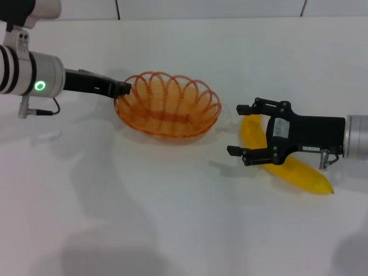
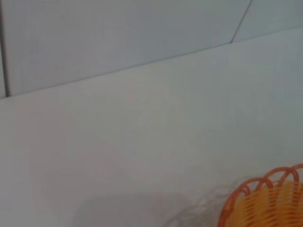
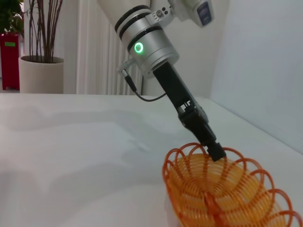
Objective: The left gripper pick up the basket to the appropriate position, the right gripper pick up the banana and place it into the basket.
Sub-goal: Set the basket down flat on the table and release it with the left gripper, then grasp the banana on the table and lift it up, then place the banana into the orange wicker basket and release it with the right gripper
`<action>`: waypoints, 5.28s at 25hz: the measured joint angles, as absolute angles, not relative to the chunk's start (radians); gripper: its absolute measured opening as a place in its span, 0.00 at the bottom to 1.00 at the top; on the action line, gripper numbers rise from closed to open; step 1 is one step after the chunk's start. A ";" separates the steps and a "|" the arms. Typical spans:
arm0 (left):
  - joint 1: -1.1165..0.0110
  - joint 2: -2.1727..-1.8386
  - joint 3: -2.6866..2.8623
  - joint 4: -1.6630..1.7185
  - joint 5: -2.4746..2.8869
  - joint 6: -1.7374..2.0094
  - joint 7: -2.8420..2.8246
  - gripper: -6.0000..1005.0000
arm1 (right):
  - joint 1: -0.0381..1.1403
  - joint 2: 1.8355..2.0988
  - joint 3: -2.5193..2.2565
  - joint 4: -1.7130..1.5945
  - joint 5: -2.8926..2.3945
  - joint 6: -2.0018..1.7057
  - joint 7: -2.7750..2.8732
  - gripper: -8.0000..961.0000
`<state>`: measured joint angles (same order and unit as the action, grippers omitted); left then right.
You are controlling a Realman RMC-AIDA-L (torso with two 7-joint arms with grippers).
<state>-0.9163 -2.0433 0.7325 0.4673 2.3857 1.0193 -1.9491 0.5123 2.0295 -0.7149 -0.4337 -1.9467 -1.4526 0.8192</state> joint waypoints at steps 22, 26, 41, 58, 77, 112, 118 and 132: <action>-0.896 -2.043 0.743 0.471 2.393 1.022 -1.970 0.12 | 0.507 2.029 -0.715 -0.432 -1.947 -1.461 0.819 0.93; -0.888 -2.042 0.742 0.511 2.392 1.033 -1.978 0.25 | 0.498 2.028 -0.715 -0.433 -1.947 -1.462 0.819 0.93; -0.257 -2.045 1.004 0.932 1.771 1.331 -1.334 0.82 | 0.443 2.021 -0.715 -0.441 -1.850 -1.463 0.819 0.93; -0.214 -2.040 0.931 0.597 1.539 1.349 -0.859 0.89 | 0.400 1.965 -0.727 -0.501 -2.034 -1.459 1.166 0.93; -0.212 -2.042 0.926 0.581 1.519 1.381 -0.842 0.89 | 0.462 1.999 -0.748 -0.510 -2.122 -1.376 1.364 0.89; -0.278 -2.042 0.936 0.492 1.490 1.442 -0.827 0.89 | 0.673 2.052 -1.237 -0.470 -1.560 -1.254 0.947 0.51; -0.319 -2.037 0.940 0.454 1.518 1.465 -0.850 0.89 | 0.700 2.051 -1.432 -0.472 -1.417 -1.091 0.977 0.51; -0.314 -2.036 0.939 0.456 1.522 1.480 -0.854 0.89 | 0.695 2.047 -1.589 -0.535 -1.363 -0.923 1.119 0.51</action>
<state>-0.3143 -2.0355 0.9392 0.4556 1.5218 1.4804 -0.8536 0.6952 2.0473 -1.5894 -0.5347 -1.3625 -0.9226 1.1189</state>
